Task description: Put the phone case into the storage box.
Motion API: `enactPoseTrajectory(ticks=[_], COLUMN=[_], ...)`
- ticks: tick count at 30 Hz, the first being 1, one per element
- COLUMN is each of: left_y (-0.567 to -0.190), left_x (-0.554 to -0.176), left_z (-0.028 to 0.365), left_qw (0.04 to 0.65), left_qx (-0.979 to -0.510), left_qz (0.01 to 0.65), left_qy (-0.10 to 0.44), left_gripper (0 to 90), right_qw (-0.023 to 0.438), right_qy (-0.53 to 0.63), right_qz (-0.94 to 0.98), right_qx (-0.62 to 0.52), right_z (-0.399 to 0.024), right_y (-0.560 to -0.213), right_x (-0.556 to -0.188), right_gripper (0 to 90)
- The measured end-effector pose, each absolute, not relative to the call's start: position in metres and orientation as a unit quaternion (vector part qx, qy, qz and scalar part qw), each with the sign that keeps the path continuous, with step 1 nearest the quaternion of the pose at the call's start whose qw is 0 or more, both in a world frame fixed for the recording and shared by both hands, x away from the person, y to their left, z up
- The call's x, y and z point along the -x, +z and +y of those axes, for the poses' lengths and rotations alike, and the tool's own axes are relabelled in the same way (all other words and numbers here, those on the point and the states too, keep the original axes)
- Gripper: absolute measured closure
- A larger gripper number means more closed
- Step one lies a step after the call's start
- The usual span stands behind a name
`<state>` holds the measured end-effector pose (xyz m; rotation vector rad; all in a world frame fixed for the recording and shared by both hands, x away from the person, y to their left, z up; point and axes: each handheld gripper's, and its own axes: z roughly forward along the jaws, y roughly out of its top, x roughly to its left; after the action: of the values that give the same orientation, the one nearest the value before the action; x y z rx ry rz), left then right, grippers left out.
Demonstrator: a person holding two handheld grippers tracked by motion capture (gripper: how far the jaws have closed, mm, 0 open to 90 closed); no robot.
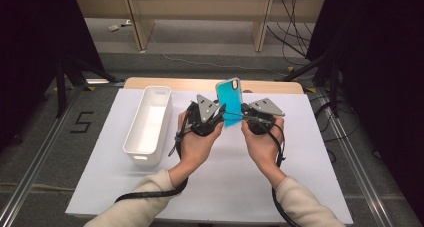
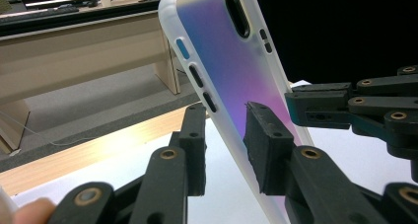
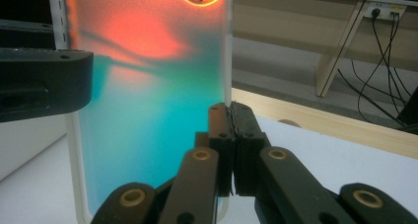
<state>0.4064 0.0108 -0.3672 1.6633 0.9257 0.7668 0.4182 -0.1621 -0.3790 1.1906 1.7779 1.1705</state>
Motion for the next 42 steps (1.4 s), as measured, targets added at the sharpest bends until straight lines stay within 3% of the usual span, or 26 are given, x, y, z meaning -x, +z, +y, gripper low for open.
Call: enactPoseTrajectory(ticks=[42], left_y=[-0.363], left_x=[-0.415], left_z=[0.026], left_qw=[0.555], left_qx=[-0.678], left_qz=[0.395], left_qy=[0.277], left_gripper=[83.7], right_qw=[0.351], right_qy=[0.460], right_qz=[0.683], right_qx=[-0.447], right_z=[-0.158], right_y=[-0.378], right_x=[-0.415], right_gripper=[86.5])
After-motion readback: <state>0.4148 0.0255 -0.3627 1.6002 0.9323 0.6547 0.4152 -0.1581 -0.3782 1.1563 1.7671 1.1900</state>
